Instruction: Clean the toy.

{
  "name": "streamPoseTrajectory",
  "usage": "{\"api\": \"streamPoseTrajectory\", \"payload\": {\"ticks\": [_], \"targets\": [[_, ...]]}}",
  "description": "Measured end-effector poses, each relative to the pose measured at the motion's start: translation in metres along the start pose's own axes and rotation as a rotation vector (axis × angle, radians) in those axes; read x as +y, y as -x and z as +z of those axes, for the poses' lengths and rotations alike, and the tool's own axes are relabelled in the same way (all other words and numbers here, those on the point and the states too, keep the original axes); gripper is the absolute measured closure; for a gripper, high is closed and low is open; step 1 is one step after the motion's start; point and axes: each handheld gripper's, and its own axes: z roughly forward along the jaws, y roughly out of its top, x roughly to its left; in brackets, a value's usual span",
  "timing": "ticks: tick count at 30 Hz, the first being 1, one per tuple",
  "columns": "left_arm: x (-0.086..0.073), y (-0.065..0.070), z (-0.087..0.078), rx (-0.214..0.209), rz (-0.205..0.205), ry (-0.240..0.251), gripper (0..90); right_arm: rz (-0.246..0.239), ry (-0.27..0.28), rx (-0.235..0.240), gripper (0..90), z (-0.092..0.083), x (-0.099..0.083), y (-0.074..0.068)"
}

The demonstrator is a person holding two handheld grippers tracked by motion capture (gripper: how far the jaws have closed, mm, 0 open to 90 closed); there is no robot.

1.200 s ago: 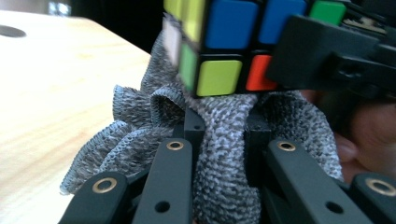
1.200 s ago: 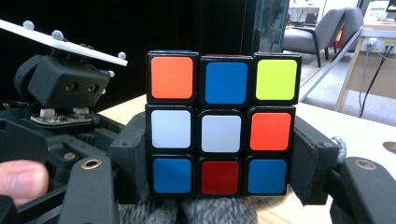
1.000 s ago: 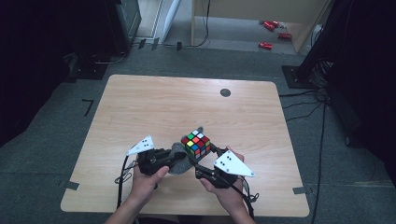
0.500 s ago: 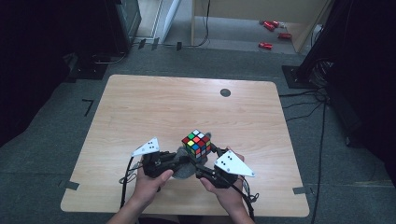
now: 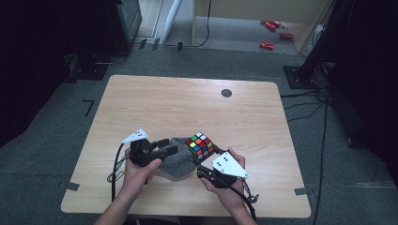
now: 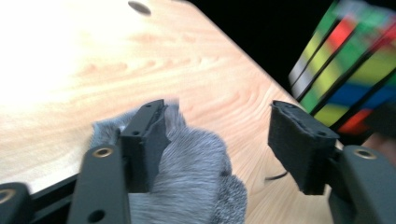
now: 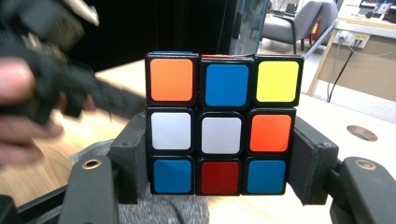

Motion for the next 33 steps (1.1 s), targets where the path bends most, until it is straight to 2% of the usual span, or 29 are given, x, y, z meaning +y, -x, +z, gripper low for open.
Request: {"api": "streamPoseTrajectory", "payload": {"ticks": [3,5,10,12,14,18,25,28,33], "targets": [[0.006,0.006,-0.006,-0.083,-0.024,0.031,35.8,-0.018,-0.020,-0.004,34.8,0.004,-0.005,-0.003],[0.008,0.012,-0.005,-0.104,-0.014,0.021,33.4,-0.036,-0.033,-0.005,34.8,0.007,-0.007,-0.008],[0.011,0.030,0.001,-0.131,0.011,-0.038,29.5,-0.085,-0.049,0.007,34.8,0.011,-0.011,-0.020],[0.012,0.033,0.001,-0.123,0.009,-0.047,29.6,-0.083,-0.057,-0.001,34.8,0.013,-0.013,-0.022],[0.013,0.037,0.001,-0.128,0.014,-0.052,28.6,-0.077,-0.064,0.012,34.8,0.014,-0.014,-0.023],[0.013,0.044,0.004,-0.128,0.031,-0.085,27.9,-0.117,-0.065,0.019,34.8,0.016,-0.016,-0.030],[0.008,0.051,0.015,-0.078,0.072,-0.160,28.0,-0.186,-0.074,0.001,34.8,0.018,-0.019,-0.042],[0.007,0.053,0.017,-0.052,0.092,-0.183,29.0,-0.235,-0.074,-0.014,34.8,0.019,-0.020,-0.047],[0.005,0.053,0.021,-0.020,0.104,-0.217,30.4,-0.294,-0.074,-0.040,34.8,0.020,-0.023,-0.052]]}}
